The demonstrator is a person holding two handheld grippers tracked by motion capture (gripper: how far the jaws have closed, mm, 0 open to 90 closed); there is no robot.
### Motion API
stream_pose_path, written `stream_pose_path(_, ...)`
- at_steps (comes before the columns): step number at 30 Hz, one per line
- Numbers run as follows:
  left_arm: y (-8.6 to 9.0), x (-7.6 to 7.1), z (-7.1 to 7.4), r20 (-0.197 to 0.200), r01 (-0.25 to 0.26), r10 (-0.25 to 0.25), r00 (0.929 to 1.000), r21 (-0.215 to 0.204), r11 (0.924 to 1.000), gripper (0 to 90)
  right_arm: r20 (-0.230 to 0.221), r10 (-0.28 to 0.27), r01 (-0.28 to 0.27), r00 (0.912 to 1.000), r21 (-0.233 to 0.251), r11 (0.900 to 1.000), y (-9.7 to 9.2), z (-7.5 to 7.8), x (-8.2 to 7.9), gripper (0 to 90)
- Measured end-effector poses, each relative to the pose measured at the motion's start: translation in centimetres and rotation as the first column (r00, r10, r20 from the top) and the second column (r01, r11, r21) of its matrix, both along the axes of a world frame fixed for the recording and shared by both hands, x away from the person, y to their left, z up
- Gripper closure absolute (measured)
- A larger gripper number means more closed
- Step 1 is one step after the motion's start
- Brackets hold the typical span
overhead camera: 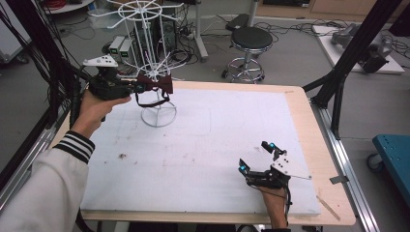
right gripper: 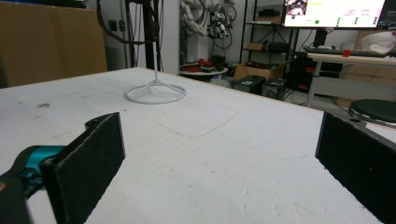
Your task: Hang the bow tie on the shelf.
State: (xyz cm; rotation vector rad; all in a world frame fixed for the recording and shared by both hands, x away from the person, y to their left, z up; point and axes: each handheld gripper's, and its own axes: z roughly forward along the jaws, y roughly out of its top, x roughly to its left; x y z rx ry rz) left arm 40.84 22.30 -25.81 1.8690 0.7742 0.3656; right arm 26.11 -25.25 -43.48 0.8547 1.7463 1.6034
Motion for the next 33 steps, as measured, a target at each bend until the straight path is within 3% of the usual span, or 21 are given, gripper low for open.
stream_pose_path(7, -0.3, 0.1, -0.2, -0.007, -0.013, 0.014, 0.9999, 0.016, 0.9998, 76.9, 0.011, 0.000, 0.000, 0.9999, 0.001, 1.0000, -0.1, 0.0, 0.0, 0.6)
stream_pose_path(13, -0.2, 0.0, 0.0, 0.012, -0.045, 0.045, 0.9989, 0.008, 0.9990, 63.0, 0.007, 0.003, -0.003, 1.0000, -0.001, 1.0000, 0.0, 0.0, 0.0, 0.6)
stream_pose_path(18, -0.2, 0.0, 0.0, 0.033, -0.070, 0.070, 0.9970, -0.006, 0.9975, 38.6, 0.007, 0.003, -0.003, 1.0000, -0.001, 1.0000, 0.0, 0.0, 0.0, 0.6)
stream_pose_path(20, 0.0, -0.2, 0.2, 0.067, -0.090, 0.092, 0.9935, -0.025, 0.9956, 27.9, 0.007, 0.003, -0.003, 1.0000, -0.002, 1.0000, 0.0, 0.0, 0.0, 0.7)
stream_pose_path(25, 0.4, -0.6, 0.4, 0.123, -0.111, 0.115, 0.9857, -0.036, 0.9932, 16.4, 0.007, 0.005, -0.005, 1.0000, -0.006, 1.0000, 0.1, 0.0, 0.0, 0.6)
stream_pose_path(26, 0.8, -0.9, 0.2, 0.167, -0.108, 0.116, 0.9791, -0.054, 0.9927, 16.2, 0.007, 0.005, -0.005, 1.0000, -0.006, 1.0000, 0.1, 0.0, 0.0, 0.6)
stream_pose_path(30, 1.4, -1.2, -0.3, 0.179, -0.101, 0.112, 0.9775, -0.070, 0.9924, 13.4, 0.003, 0.006, -0.006, 1.0000, -0.004, 1.0000, 0.0, 0.0, 0.0, 0.6)
stream_pose_path(33, 2.0, -1.9, -0.6, 0.217, -0.093, 0.111, 0.9700, -0.090, 0.9916, 11.6, 0.012, 0.001, -0.001, 0.9999, -0.005, 1.0000, 0.0, -0.1, 0.0, 0.6)
